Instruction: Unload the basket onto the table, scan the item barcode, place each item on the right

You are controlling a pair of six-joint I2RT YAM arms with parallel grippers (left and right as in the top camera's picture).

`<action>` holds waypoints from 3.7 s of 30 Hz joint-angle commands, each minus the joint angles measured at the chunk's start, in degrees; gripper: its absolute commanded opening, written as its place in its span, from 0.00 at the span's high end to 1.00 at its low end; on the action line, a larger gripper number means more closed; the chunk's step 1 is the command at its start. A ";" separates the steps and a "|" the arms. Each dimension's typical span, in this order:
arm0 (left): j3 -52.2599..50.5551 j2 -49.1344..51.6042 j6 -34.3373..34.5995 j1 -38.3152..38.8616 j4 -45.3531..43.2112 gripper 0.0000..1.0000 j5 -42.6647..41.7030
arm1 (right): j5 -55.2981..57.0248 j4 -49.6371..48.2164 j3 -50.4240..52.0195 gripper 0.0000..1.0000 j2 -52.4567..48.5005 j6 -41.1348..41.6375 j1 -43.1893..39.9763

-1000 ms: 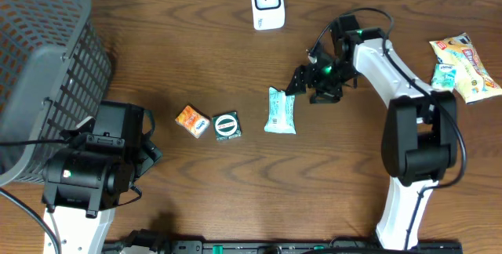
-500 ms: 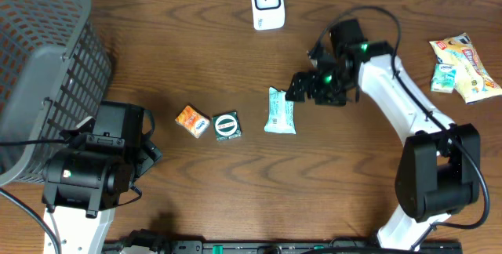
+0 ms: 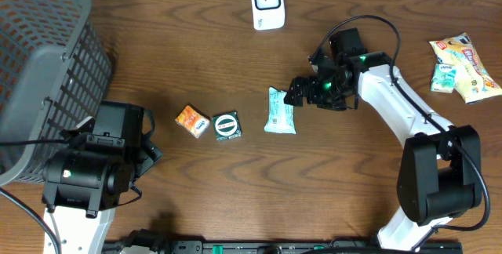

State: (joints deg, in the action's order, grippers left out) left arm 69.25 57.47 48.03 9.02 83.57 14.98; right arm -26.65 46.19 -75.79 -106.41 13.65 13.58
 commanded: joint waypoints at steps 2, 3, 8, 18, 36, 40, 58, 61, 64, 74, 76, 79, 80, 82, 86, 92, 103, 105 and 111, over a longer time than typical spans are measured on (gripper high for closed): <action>1.09 -0.26 0.55 -0.22 0.15 0.02 0.94 | 0.20 -1.01 0.13 0.01 1.84 0.68 0.02; 1.09 -0.26 0.55 -0.22 0.15 0.02 0.92 | 0.22 -1.18 0.15 0.01 1.84 0.68 0.09; 1.09 -0.26 0.55 -0.22 0.15 0.02 0.92 | 0.22 -1.20 0.15 0.01 1.81 0.68 0.76; 1.09 -0.26 0.55 -0.22 0.17 0.02 0.92 | 1.07 -2.08 0.15 0.01 1.81 0.70 1.16; 1.09 -0.26 0.55 -0.22 0.15 0.02 0.94 | 3.61 -2.38 0.15 0.01 1.81 4.04 2.64; 1.09 -0.26 0.52 -0.22 0.15 0.02 0.92 | 3.61 -3.26 0.17 0.01 1.70 5.16 2.82; 1.09 -0.26 0.55 -0.22 0.15 0.02 0.92 | 4.09 -6.36 0.24 0.01 -1.73 6.95 6.29; 1.09 -0.26 0.55 -0.22 0.15 0.03 0.94 | 4.09 -6.43 0.24 0.01 -2.38 6.93 6.47; 1.09 -0.26 0.52 -0.22 0.15 0.02 0.92 | 4.11 -6.38 0.26 0.01 -2.47 6.95 6.49; 1.09 -0.26 0.52 -0.22 0.17 0.02 0.92 | 4.31 -6.38 0.26 0.01 -2.47 6.95 6.19; 1.09 -0.26 0.55 -0.22 0.15 0.02 0.94 | 4.28 -6.38 0.26 0.01 -2.47 6.95 5.95; 1.09 -0.26 0.55 -0.22 0.15 0.03 0.92 | 4.31 -6.38 0.26 0.01 -2.47 6.93 5.88; 1.09 -0.26 0.52 -0.22 0.15 0.02 0.94 | 4.31 -6.38 0.26 0.01 -2.47 6.93 5.90; 1.09 -0.26 0.55 -0.22 0.15 0.02 0.92 | 4.31 -6.38 0.26 0.01 -2.47 6.93 5.90; 1.09 -0.26 0.55 -0.22 0.15 0.02 0.92 | 4.31 -6.38 0.26 0.01 -2.47 6.93 5.88; 1.09 -0.26 0.55 -0.22 0.15 0.02 0.92 | 4.28 -6.38 0.26 0.01 -2.47 6.93 5.35; 1.09 -0.26 0.52 -0.22 0.15 0.02 0.92 | 4.24 -6.84 2.51 0.01 -2.49 7.48 5.20; 1.09 -0.26 0.55 -0.22 0.15 0.02 0.94 | 4.22 -7.76 3.65 0.01 -2.49 8.52 5.20; 1.09 -0.26 0.55 -0.22 0.15 0.03 0.92 | 1.86 -10.29 5.31 0.01 -2.49 8.66 5.20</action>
State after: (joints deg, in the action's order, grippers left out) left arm 69.25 57.47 48.03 9.02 83.57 14.98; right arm -23.27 36.42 -70.83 -108.38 21.47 19.03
